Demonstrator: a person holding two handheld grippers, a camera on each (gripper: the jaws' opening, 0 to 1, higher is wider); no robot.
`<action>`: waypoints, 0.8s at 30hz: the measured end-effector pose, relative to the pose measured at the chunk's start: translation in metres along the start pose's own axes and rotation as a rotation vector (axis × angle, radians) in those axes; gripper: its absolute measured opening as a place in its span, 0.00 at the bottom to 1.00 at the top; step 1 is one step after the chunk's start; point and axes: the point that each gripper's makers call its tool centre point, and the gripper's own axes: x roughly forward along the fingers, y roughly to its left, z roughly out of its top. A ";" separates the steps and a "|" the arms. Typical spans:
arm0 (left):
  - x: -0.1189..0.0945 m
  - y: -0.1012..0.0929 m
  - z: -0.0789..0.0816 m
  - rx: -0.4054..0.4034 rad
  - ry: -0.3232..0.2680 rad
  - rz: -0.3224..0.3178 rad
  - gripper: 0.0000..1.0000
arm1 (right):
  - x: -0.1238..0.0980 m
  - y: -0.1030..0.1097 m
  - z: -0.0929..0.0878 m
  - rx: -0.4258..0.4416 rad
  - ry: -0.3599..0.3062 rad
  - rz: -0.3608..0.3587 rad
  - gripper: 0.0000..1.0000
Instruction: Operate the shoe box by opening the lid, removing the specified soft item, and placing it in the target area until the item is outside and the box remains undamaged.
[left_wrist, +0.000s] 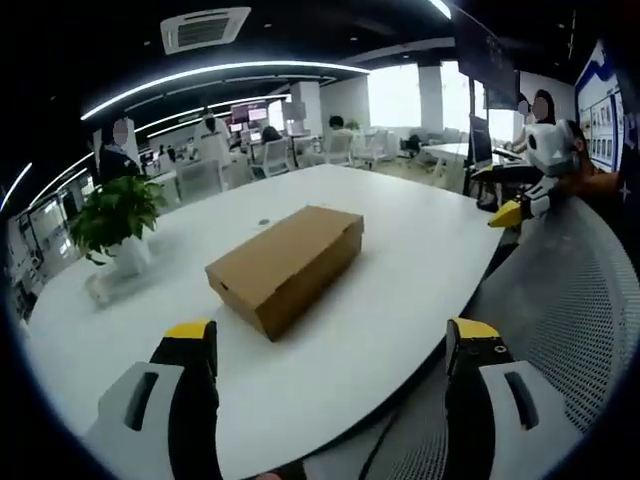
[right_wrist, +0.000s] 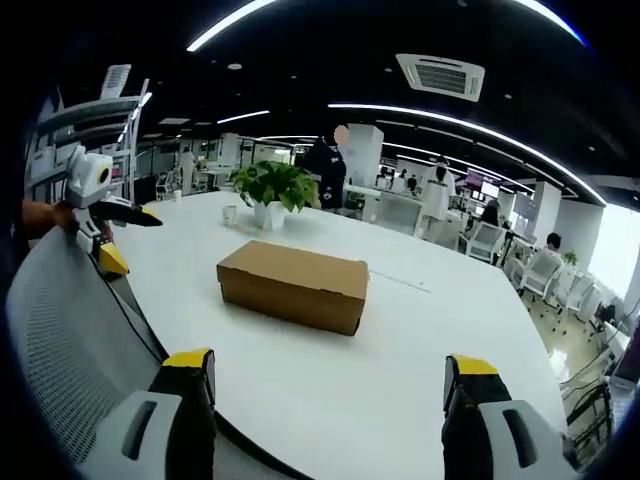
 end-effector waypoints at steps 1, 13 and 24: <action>0.000 0.000 0.000 -0.001 0.000 0.002 0.95 | 0.000 0.000 0.000 0.000 0.000 0.000 0.94; 0.000 0.003 0.000 0.003 0.001 0.019 0.99 | 0.000 0.000 0.000 -0.002 0.001 -0.001 0.94; -0.001 0.004 0.000 0.001 0.002 0.023 0.99 | 0.000 0.000 0.001 0.000 -0.002 0.000 0.94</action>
